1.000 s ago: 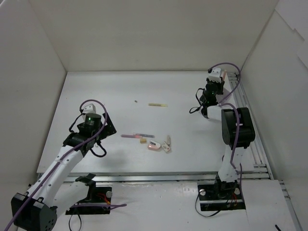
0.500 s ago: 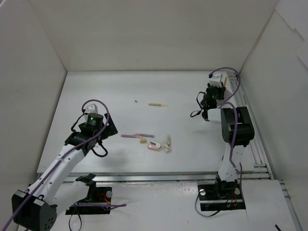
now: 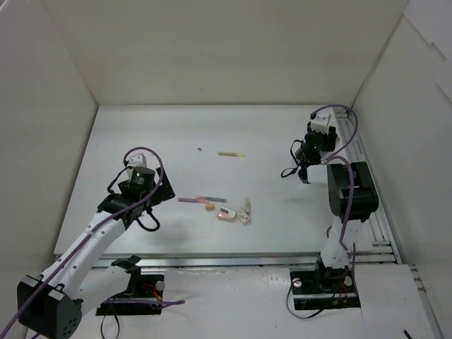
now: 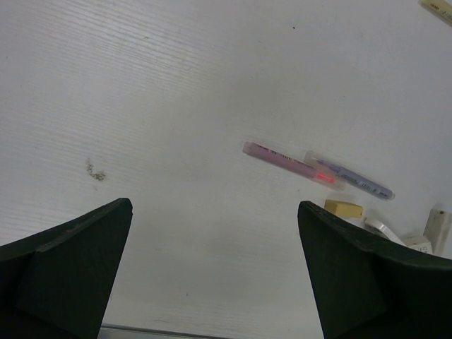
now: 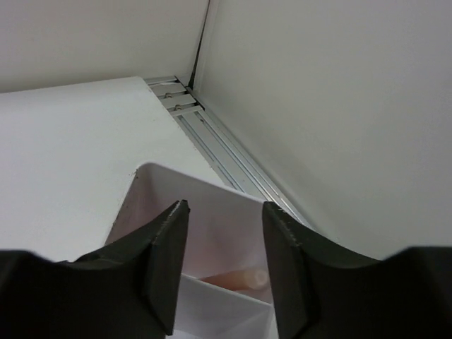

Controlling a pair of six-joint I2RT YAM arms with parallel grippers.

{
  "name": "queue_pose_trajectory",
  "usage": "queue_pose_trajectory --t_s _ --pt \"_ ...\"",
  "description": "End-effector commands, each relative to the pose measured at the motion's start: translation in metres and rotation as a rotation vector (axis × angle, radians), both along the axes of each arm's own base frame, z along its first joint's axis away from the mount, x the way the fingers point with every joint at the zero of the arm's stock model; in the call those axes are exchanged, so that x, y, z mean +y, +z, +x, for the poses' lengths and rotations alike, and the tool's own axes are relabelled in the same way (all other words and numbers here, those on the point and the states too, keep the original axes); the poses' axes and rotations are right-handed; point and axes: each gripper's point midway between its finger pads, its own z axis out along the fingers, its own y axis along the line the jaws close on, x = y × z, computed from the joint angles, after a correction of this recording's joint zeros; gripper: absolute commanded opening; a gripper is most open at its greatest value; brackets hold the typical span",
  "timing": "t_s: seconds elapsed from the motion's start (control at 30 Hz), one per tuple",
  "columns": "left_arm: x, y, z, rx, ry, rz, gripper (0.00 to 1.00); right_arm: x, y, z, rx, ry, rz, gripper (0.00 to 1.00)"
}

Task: Sort the stationery into containers
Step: Place the pen in the storage box.

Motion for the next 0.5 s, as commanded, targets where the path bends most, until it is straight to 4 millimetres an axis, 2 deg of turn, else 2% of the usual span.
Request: queue_pose_trajectory --t_s 0.0,0.2,0.23,0.27,0.3,0.4,0.47 --pt "-0.008 0.028 0.018 -0.088 0.014 -0.030 1.00 0.002 0.083 -0.011 -0.274 -0.041 0.027 0.48" --pt "-0.013 0.033 0.016 -0.081 0.007 -0.038 1.00 0.017 0.103 -0.026 -0.315 -0.030 0.044 0.72" --pt "-0.016 0.033 0.014 -0.076 0.001 -0.041 1.00 0.021 0.112 -0.029 -0.343 -0.018 0.057 0.83" --pt "-0.016 0.032 0.012 -0.064 0.016 -0.050 1.00 0.025 0.115 -0.032 -0.347 -0.006 0.060 0.90" --pt "-0.020 0.032 0.011 -0.056 0.011 -0.057 1.00 0.038 0.124 -0.034 -0.365 0.038 0.065 0.98" --pt "-0.026 0.026 0.005 -0.007 0.031 -0.081 1.00 0.062 0.134 -0.035 -0.381 0.100 0.084 0.98" --pt "-0.031 0.016 0.002 0.044 0.043 -0.086 1.00 0.070 0.139 -0.032 -0.359 0.100 0.110 0.98"
